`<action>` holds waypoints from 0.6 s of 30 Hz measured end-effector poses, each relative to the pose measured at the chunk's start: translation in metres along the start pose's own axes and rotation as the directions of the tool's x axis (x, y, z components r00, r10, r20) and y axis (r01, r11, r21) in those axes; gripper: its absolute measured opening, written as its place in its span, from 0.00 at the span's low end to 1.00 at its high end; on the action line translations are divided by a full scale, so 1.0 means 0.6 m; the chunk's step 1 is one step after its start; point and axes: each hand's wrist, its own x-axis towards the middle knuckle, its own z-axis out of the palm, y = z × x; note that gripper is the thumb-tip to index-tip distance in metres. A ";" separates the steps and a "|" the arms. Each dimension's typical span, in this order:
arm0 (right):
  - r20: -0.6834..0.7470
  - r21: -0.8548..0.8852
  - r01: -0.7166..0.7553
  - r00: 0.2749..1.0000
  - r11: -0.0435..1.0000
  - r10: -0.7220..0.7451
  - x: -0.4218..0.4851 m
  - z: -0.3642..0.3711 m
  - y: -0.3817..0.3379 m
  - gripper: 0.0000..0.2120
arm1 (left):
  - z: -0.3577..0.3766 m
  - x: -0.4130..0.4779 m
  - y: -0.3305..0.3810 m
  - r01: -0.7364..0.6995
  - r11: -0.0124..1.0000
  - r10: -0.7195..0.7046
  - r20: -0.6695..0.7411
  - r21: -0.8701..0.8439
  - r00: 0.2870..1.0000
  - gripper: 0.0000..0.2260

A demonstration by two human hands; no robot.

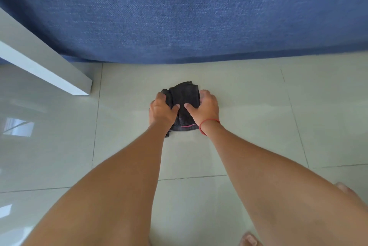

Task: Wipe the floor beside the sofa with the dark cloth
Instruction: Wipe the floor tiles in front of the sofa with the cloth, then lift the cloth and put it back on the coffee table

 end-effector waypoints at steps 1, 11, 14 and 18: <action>0.019 -0.006 -0.018 1.000 1.000 0.018 0.001 -0.001 -0.004 0.26 | 0.001 -0.002 0.002 -0.012 1.000 0.012 0.008 0.000 1.000 0.22; 0.292 -0.027 -0.267 0.920 0.963 0.263 -0.029 -0.033 -0.021 0.16 | -0.007 -0.016 0.011 0.321 0.943 -0.287 0.278 -0.084 0.917 0.24; 0.276 0.088 -0.272 0.931 0.958 0.239 -0.047 -0.060 -0.037 0.10 | -0.030 -0.033 0.024 0.225 0.972 -0.197 0.286 -0.068 0.938 0.22; 0.229 0.296 -0.235 0.958 0.926 0.171 -0.074 -0.117 -0.101 0.15 | -0.098 -0.070 0.074 0.060 0.990 -0.037 0.180 -0.124 0.983 0.19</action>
